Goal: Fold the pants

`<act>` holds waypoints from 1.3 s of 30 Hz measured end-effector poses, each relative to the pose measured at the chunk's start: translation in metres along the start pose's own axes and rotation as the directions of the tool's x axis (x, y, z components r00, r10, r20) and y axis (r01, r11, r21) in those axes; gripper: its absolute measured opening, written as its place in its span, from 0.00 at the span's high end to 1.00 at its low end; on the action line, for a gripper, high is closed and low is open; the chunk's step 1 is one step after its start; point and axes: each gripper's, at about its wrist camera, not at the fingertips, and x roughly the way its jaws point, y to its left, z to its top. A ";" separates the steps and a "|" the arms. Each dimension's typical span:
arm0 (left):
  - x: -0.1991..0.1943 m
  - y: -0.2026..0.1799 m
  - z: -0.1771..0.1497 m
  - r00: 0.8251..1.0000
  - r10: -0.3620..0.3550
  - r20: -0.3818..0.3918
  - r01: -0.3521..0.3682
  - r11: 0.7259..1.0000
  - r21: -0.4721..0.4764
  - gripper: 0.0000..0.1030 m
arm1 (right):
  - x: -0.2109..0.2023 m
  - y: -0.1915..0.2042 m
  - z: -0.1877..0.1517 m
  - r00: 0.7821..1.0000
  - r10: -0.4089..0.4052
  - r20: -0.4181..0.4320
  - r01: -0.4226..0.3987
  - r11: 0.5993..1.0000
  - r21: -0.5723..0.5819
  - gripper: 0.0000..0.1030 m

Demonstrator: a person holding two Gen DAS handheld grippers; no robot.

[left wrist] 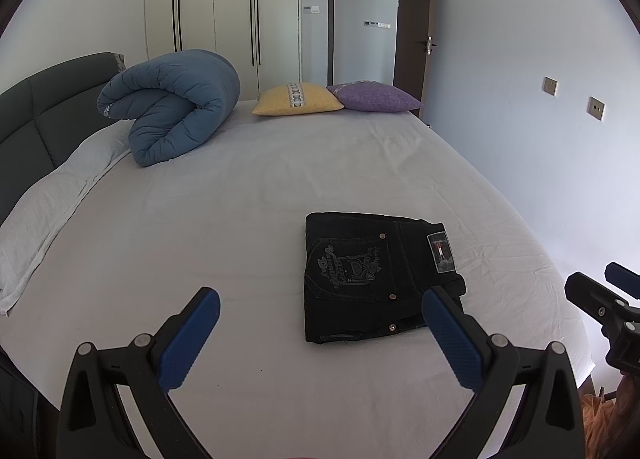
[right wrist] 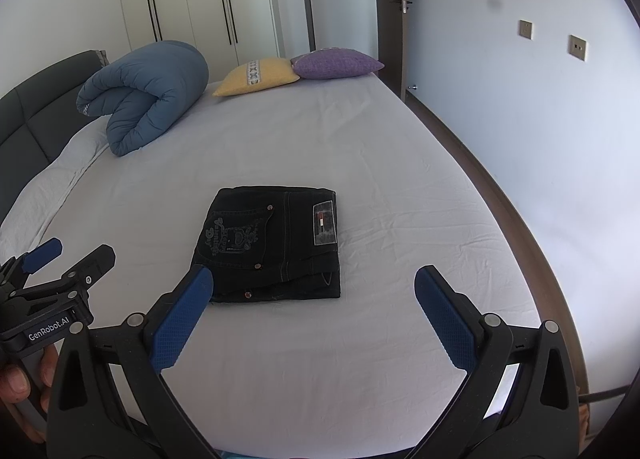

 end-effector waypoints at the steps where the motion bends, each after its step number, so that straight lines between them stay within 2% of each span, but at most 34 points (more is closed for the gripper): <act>1: 0.000 0.000 0.000 1.000 0.000 0.000 0.000 1.000 0.000 0.00 | 0.000 0.000 0.000 1.000 0.001 -0.001 -0.001 1.000 0.000 0.00; 39: 0.004 0.002 -0.001 0.999 -0.022 -0.024 0.022 1.000 0.003 0.00 | 0.001 0.005 -0.010 1.000 0.008 -0.004 -0.008 1.000 0.001 0.00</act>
